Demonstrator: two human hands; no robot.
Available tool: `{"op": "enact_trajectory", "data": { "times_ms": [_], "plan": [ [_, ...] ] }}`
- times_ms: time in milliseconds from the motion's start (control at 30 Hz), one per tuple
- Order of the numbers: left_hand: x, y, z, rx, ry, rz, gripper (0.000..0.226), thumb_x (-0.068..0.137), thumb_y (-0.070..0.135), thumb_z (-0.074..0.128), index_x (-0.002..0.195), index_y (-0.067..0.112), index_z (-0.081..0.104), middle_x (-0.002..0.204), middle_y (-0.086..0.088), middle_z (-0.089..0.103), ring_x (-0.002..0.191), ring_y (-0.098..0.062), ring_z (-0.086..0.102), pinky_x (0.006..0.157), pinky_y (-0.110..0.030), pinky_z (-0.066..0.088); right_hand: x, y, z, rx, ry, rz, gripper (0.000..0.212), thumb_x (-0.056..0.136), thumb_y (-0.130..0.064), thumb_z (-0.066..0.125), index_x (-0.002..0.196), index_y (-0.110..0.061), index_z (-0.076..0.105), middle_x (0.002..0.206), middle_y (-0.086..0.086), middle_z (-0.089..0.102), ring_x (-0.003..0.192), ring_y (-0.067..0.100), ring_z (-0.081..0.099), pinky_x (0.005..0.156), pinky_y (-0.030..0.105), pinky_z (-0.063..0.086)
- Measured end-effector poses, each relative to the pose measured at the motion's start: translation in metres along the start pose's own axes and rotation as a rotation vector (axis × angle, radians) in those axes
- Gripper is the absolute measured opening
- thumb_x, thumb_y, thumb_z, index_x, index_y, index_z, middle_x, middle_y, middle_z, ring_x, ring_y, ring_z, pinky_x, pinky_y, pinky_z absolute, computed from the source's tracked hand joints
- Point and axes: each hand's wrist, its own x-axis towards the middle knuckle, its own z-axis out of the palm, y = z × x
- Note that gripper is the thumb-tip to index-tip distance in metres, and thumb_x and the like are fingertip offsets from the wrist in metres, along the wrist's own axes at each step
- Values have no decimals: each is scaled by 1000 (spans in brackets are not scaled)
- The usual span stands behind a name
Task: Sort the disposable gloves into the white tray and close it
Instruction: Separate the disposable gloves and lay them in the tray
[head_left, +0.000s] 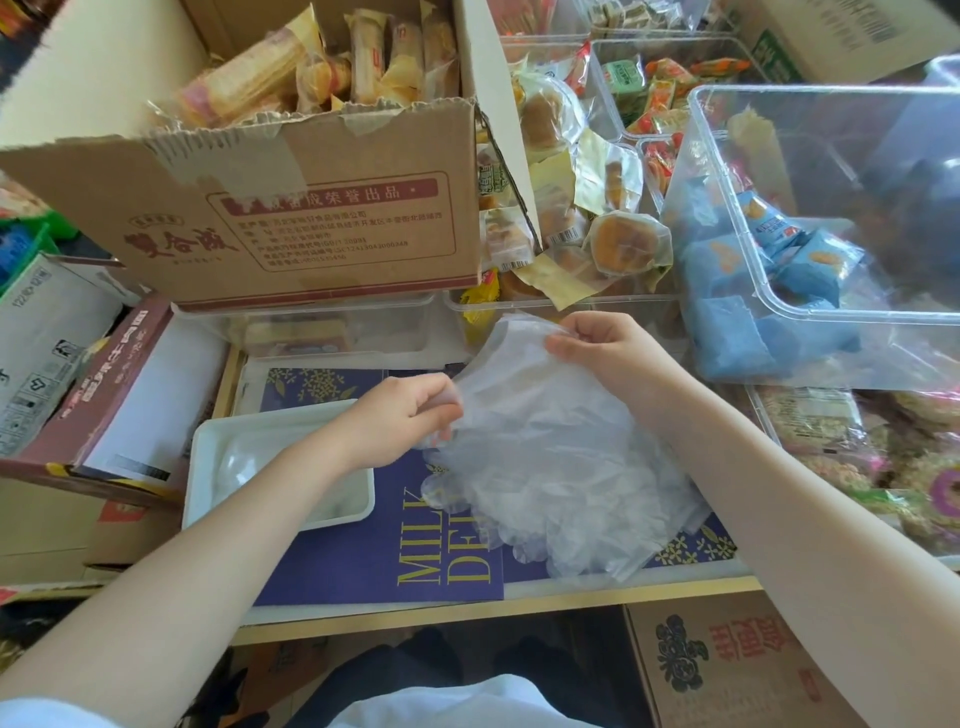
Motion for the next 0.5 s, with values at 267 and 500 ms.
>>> {"op": "enact_trajectory", "data": {
  "times_ms": [267, 500],
  "plan": [
    [-4, -2, -15, -137, -167, -115, 25, 95, 31, 49, 89, 13, 66, 78, 6, 70, 74, -2, 63, 76, -17, 48, -2, 1, -4, -24, -18, -1, 29, 89, -10, 60, 70, -27, 74, 85, 16, 67, 74, 25, 52, 70, 39, 43],
    [17, 29, -3, 69, 84, 13, 14, 89, 41, 57, 94, 29, 58, 94, 12, 65, 87, -4, 59, 77, -26, 45, -2, -9, 11, -106, -33, -80, 20, 90, -9, 60, 76, -22, 67, 68, -6, 61, 60, 9, 48, 54, 12, 38]
  ]
}}
